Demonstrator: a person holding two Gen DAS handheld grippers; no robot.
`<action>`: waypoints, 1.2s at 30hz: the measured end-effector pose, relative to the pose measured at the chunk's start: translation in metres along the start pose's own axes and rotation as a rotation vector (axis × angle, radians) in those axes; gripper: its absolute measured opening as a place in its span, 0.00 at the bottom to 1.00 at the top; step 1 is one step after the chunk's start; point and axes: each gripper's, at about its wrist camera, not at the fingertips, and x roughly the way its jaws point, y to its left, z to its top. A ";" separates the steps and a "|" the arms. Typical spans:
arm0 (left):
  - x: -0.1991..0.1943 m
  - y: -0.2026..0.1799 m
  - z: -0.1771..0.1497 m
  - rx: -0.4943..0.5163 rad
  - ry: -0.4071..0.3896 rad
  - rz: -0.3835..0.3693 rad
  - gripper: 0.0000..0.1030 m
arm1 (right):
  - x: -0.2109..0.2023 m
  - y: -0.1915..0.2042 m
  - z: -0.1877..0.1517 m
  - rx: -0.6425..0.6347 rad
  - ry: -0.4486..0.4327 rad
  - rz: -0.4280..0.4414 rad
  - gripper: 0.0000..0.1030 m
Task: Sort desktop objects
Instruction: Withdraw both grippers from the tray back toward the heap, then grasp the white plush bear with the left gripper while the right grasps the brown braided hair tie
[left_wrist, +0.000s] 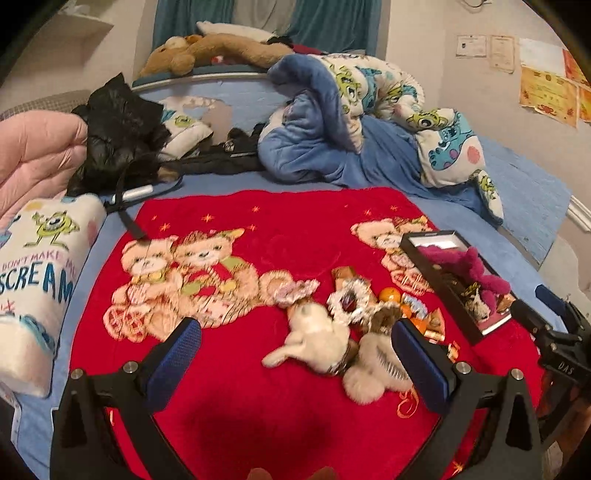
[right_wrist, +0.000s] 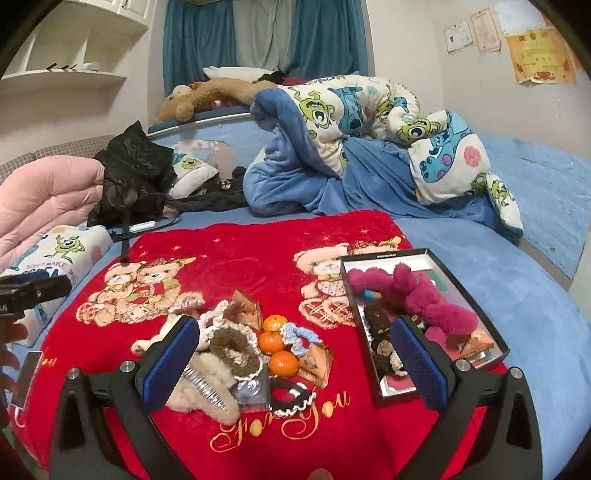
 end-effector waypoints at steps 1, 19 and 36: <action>0.000 0.001 -0.002 0.001 0.003 0.002 1.00 | 0.000 0.000 -0.001 -0.002 0.002 -0.003 1.00; 0.045 -0.003 -0.024 -0.028 0.080 -0.028 1.00 | 0.026 0.023 -0.015 -0.066 0.046 0.115 1.00; 0.178 -0.005 -0.028 -0.029 0.303 -0.067 1.00 | 0.120 0.026 -0.031 -0.051 0.207 0.280 0.83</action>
